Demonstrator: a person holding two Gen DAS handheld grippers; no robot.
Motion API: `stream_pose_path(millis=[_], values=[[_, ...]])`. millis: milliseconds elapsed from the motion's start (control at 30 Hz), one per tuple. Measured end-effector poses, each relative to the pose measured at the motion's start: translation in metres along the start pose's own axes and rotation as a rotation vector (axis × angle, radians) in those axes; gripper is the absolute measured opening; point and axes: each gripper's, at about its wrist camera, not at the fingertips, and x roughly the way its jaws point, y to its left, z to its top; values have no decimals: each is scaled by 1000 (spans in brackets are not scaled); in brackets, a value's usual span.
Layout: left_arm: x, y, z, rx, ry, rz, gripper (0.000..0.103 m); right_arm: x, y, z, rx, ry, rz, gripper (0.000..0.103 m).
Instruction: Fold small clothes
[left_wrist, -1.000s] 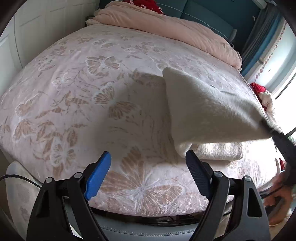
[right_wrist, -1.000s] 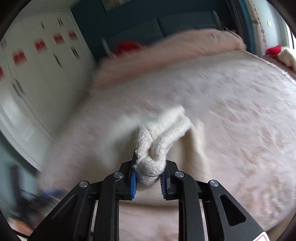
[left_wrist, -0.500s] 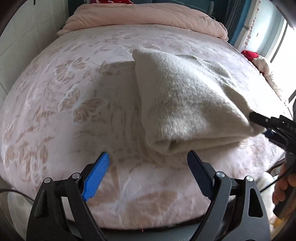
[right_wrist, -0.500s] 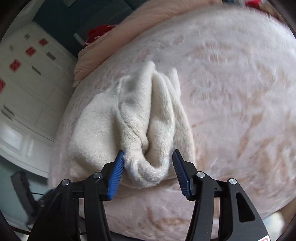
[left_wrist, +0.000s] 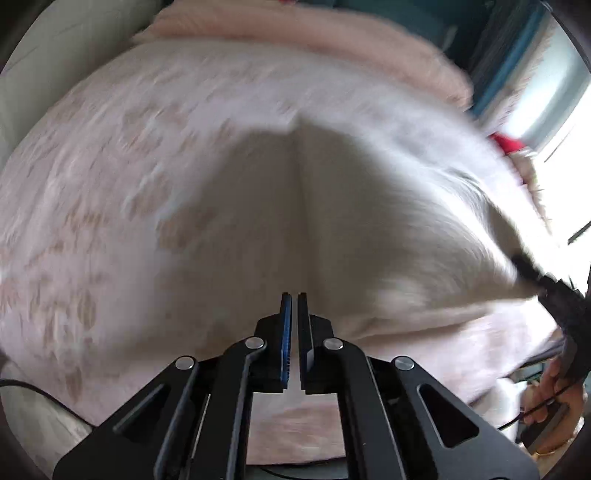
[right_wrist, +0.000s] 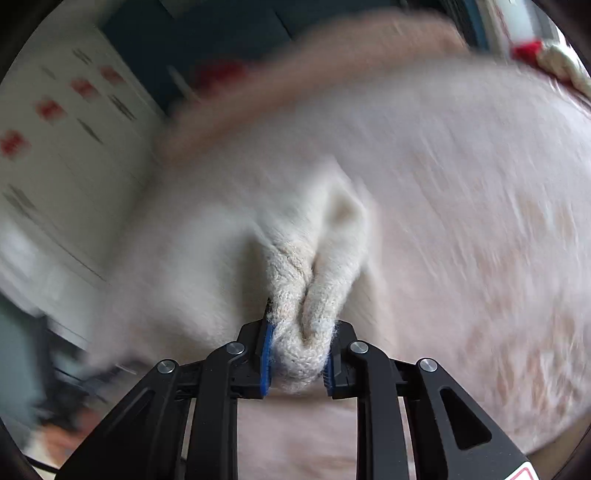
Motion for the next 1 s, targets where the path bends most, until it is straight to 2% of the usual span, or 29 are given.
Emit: stream_pose_path(millis=[33, 100, 167, 333, 433, 533, 567, 633, 667, 700, 733, 767, 900, 967, 1000], values=[[10, 6, -4, -29, 34, 4, 2, 19, -15, -10, 42, 58, 2, 20], [16, 15, -12, -81, 69, -3, 2, 14, -25, -18, 109, 14, 67, 23], [4, 16, -13, -71, 46, -4, 2, -4, -22, -14, 121, -32, 61, 33], [-53, -10, 11, -3, -98, -59, 5, -40, 2, -8, 25, -149, -33, 34], [-64, -37, 29, 26, -137, -135, 7, -52, 21, -1, -17, -167, 8, 34], [-49, -71, 45, 68, -108, -169, 7, -46, 41, 12, -99, -156, 45, 31], [-39, -79, 49, 84, -95, -157, 9, -41, 48, 15, -126, -150, 44, 31], [-1, -87, 50, 110, -41, -46, 10, -12, 54, 19, -166, -108, -3, 31], [14, -85, 49, 106, -17, -12, 10, -4, 53, 17, -174, -87, -31, 25], [25, -79, 44, 92, -5, 13, 10, 20, 45, 16, -181, -31, -99, 20], [28, -75, 41, 83, -23, 21, 10, 38, 37, 13, -170, 30, -119, 9], [27, -74, 37, 91, -31, 19, 10, 44, 31, 11, -146, 46, -112, 10], [23, -75, 33, 118, -46, 36, 10, 6, 44, 14, -142, -59, -43, 11], [25, -72, 34, 97, -43, 23, 10, 11, 45, 13, -177, -48, -69, 11], [26, -71, 35, 83, -42, 17, 10, 31, 40, 10, -203, 8, -120, 10]])
